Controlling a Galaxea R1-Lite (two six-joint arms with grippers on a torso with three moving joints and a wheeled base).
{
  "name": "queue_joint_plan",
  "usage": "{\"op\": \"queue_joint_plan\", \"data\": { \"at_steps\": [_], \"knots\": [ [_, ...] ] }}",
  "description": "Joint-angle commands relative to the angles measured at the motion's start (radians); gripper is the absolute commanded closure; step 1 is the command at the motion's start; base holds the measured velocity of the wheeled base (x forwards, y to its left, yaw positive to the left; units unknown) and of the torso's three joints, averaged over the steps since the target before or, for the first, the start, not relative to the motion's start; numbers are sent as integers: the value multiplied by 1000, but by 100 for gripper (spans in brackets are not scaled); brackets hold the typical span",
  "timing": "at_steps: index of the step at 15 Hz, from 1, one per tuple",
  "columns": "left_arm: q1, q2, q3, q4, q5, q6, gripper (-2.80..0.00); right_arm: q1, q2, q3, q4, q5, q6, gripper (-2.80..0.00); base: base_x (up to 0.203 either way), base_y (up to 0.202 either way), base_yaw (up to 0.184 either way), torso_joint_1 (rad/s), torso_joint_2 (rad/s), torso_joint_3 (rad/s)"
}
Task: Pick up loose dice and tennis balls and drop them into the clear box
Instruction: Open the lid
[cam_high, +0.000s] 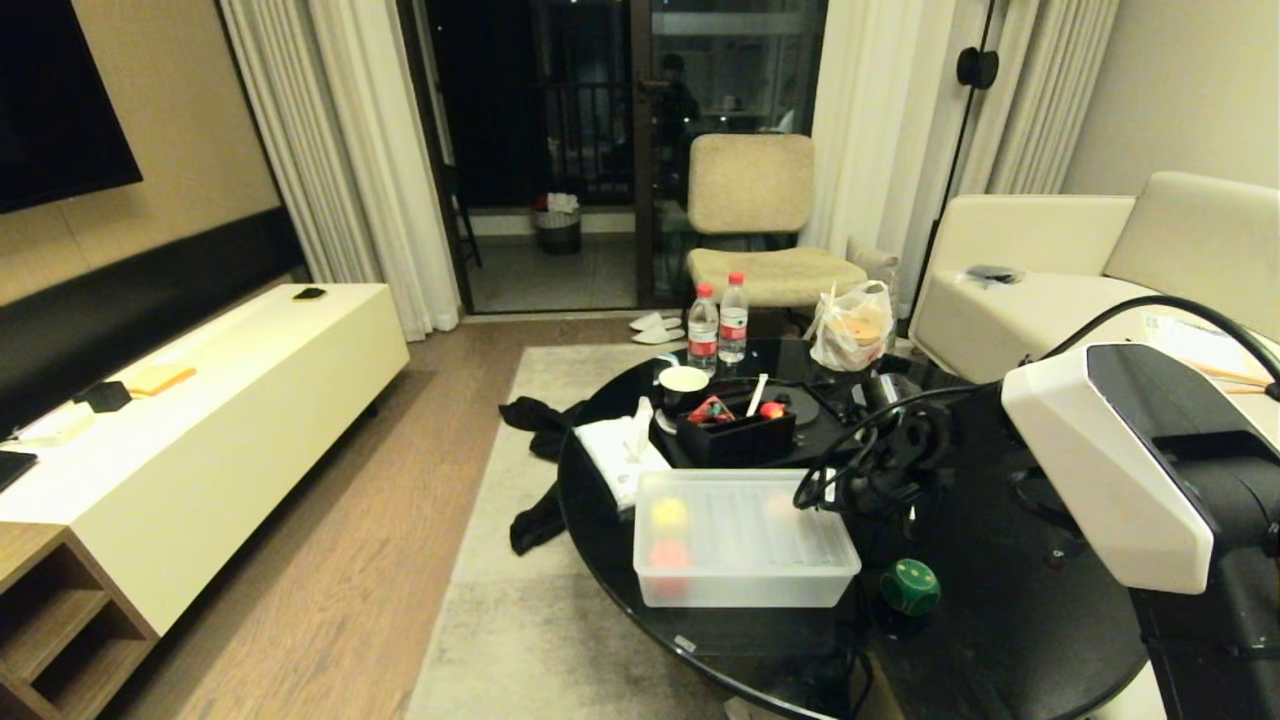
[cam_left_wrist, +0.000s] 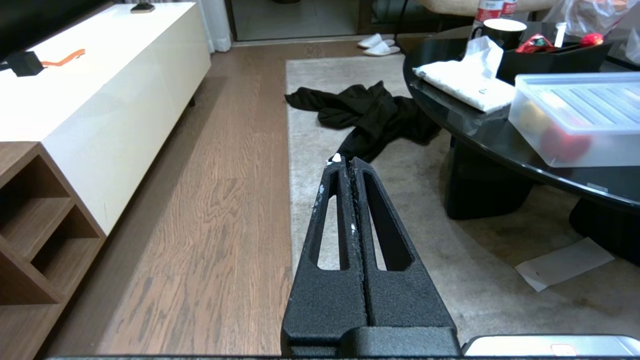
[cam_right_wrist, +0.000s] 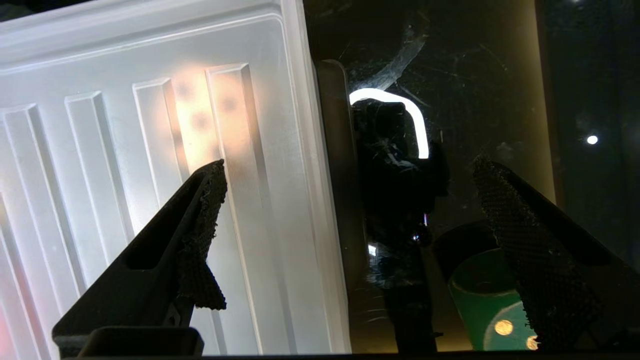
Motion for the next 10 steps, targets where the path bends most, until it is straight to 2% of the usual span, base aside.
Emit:
{"op": "queue_joint_plan", "data": {
  "at_steps": [1, 10],
  "knots": [
    [0, 0, 2, 0, 0, -1, 0, 1, -11, 0, 1, 1, 0, -280, 0, 0, 0, 0, 0, 0],
    [0, 0, 2, 0, 0, -1, 0, 1, -7, 9, 3, -1, -34, -280, 0, 0, 0, 0, 0, 0]
  ]
}}
